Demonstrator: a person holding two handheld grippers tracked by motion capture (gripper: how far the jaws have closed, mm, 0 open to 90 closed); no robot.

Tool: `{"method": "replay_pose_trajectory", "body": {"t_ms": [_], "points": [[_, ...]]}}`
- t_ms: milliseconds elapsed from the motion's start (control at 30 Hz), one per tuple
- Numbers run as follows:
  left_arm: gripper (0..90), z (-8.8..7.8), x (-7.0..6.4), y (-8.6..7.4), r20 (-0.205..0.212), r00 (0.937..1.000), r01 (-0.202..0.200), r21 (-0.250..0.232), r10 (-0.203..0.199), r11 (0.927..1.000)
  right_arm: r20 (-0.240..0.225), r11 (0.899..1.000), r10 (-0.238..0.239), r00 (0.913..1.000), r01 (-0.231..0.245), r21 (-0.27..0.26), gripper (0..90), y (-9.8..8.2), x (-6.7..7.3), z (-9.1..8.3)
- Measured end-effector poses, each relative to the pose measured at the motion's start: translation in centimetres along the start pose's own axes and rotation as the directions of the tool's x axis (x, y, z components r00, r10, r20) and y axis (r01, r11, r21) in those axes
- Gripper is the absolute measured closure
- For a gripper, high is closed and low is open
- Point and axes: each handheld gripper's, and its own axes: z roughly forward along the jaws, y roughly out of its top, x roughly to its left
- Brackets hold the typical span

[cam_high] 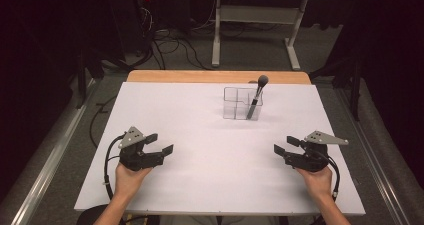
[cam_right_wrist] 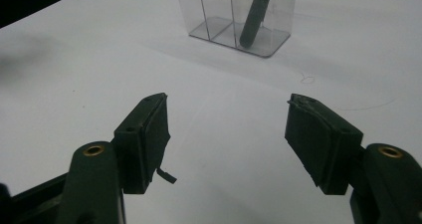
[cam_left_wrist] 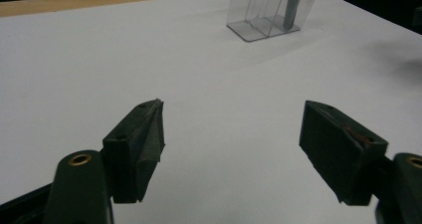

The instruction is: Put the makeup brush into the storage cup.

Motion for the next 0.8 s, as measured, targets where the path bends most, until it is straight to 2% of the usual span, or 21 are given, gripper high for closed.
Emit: {"method": "replay_pose_trajectory", "body": {"t_ms": [800], "points": [[26.1,0.11,-0.13,-0.01,0.010,0.9999,-0.005,0.004,0.005,1.0000,0.052,0.999,0.009,0.9986,-0.007,-0.053,34.7,-0.86,-0.36,-0.68]]}}
